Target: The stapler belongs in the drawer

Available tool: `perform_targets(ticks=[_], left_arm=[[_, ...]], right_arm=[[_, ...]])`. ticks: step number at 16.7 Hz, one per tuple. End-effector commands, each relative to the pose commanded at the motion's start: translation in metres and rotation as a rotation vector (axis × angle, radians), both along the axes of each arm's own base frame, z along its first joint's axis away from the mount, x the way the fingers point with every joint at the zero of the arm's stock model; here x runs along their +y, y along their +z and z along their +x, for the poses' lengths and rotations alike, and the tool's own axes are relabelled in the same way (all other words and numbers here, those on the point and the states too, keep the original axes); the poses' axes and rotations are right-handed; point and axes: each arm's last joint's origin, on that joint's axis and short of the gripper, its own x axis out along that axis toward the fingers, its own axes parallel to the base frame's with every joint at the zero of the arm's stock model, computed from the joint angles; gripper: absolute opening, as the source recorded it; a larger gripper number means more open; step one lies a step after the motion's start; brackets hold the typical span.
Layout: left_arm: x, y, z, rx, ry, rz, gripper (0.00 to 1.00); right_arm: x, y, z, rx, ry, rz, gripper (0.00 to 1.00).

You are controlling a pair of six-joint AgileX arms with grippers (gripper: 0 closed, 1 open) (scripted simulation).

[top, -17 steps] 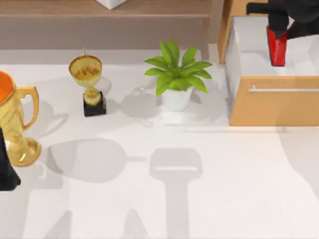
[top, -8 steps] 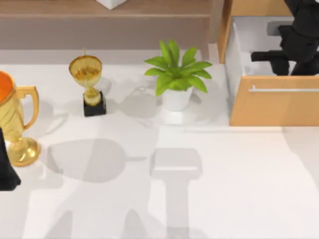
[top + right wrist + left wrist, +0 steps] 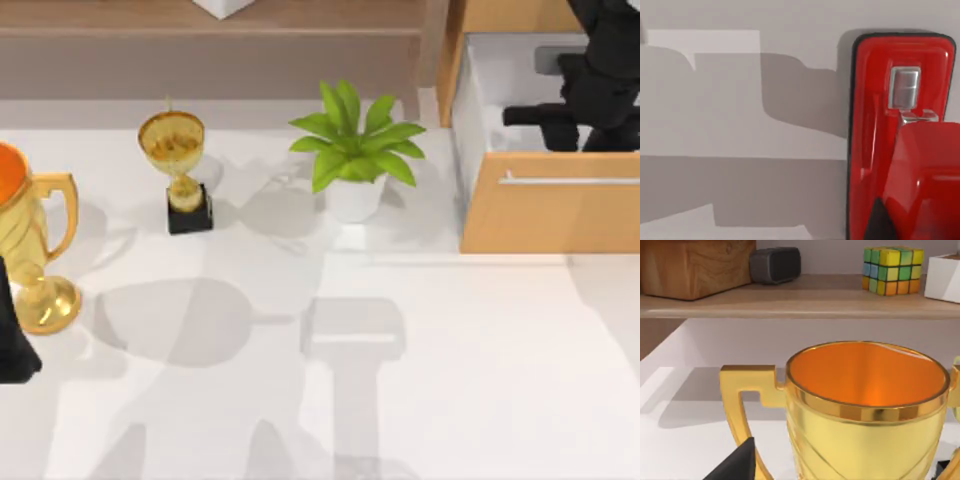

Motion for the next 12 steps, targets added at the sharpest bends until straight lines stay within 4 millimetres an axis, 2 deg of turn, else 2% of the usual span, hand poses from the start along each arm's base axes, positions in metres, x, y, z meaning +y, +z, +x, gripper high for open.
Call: perform_targets(ticks=[5,12], left_arm=[[0.0000,0.0000,0.0000,0.000,0.000,0.000,1.00],[0.0000,0.0000,0.0000,0.000,0.000,0.000,1.00]], right_arm=[[-0.0008,-0.0034,-0.0001,0.005,-0.001,0.000,0.00],[-0.0008,-0.0034,-0.0001,0.005,-0.001,0.000,0.53]])
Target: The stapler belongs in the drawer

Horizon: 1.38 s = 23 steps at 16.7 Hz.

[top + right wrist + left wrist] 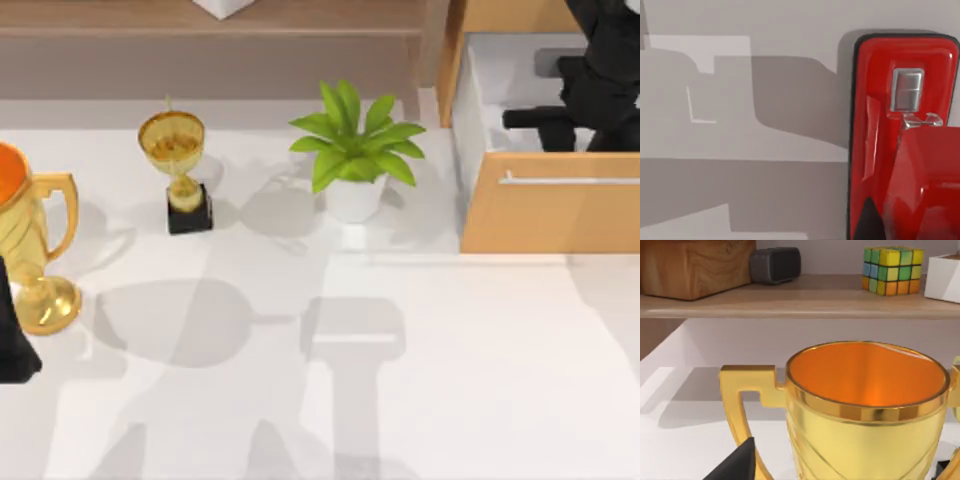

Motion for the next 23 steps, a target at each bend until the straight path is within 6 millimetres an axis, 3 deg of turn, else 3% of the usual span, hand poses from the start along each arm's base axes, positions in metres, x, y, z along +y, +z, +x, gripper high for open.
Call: perform_targets(ticks=[6,17,23], left_arm=[[0.000,0.000,0.000,0.000,0.000,0.000,1.00],[0.000,0.000,0.000,0.000,0.000,0.000,1.00],[0.000,0.000,0.000,0.000,0.000,0.000,1.00]], right_arm=[[0.000,0.000,0.000,0.000,0.000,0.000,0.98],[0.001,0.002,-0.001,-0.009,0.007,0.001,1.00],[0.001,0.051,-0.013,-0.271,0.140,0.007,1.00]])
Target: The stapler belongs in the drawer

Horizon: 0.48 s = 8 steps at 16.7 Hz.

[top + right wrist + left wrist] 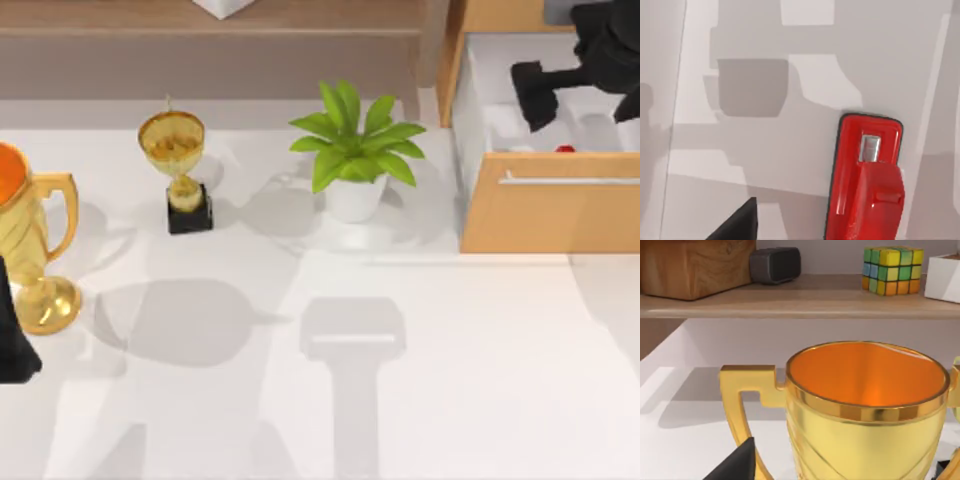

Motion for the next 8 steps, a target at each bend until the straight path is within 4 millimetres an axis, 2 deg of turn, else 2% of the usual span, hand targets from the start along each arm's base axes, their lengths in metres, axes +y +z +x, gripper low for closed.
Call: perform_targets(ticks=[4,8], left_arm=[[0.000,0.000,0.000,0.000,0.000,0.000,1.00],[0.000,0.000,0.000,0.000,0.000,0.000,1.00]], right_arm=[[0.016,0.034,-0.019,-0.301,0.186,-0.036,1.00],[0.052,0.046,-0.050,-0.620,0.436,-0.108,1.00]])
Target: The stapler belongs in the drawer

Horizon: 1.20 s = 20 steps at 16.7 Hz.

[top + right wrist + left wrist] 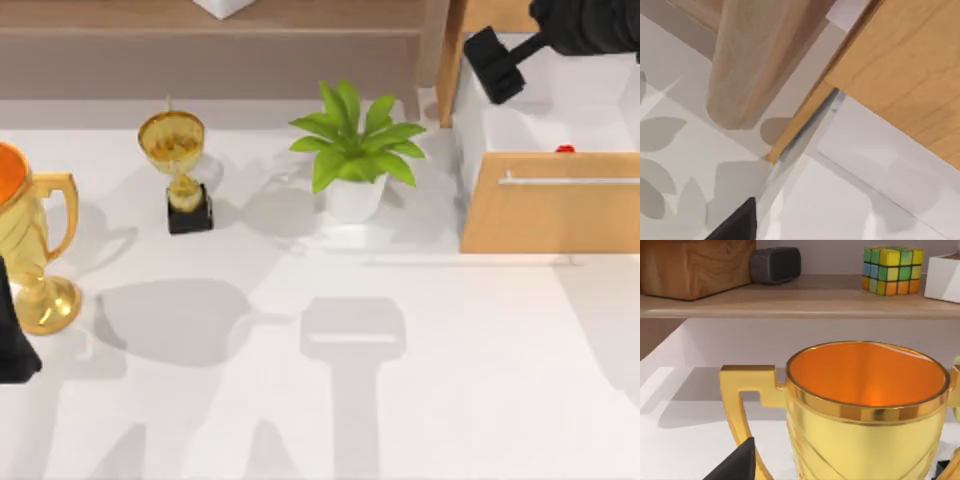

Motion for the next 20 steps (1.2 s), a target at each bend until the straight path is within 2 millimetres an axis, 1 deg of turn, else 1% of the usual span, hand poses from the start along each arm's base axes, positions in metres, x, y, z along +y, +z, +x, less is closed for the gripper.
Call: perform_targets(ticks=[2,5,7,9,12,15,17,20], left_arm=[[0.000,0.000,0.000,0.000,0.000,0.000,1.00],[0.000,0.000,0.000,0.000,0.000,0.000,1.00],[0.000,0.000,0.000,0.000,0.000,0.000,1.00],[0.000,0.000,0.000,0.000,0.000,0.000,1.00],[0.000,0.000,0.000,0.000,0.000,0.000,1.00],[0.000,0.000,0.000,0.000,0.000,0.000,1.00],[0.000,0.000,0.000,0.000,0.000,0.000,1.00],[0.000,0.000,0.000,0.000,0.000,0.000,1.00]], right_arm=[[0.020,-0.003,-0.020,-0.160,0.121,-0.052,1.00],[0.044,-0.019,-0.055,-0.387,0.278,-0.142,1.00],[0.053,-0.038,-0.079,-0.516,0.357,-0.214,1.00],[0.055,-0.061,-0.103,-0.625,0.413,-0.298,1.00],[0.044,-0.099,-0.135,-0.730,0.451,-0.450,1.00],[0.020,-0.131,-0.160,-0.776,0.433,-0.624,1.00],[0.001,-0.145,-0.171,-0.782,0.389,-0.742,1.00],[-0.027,-0.157,-0.181,-0.766,0.297,-0.898,1.00]])
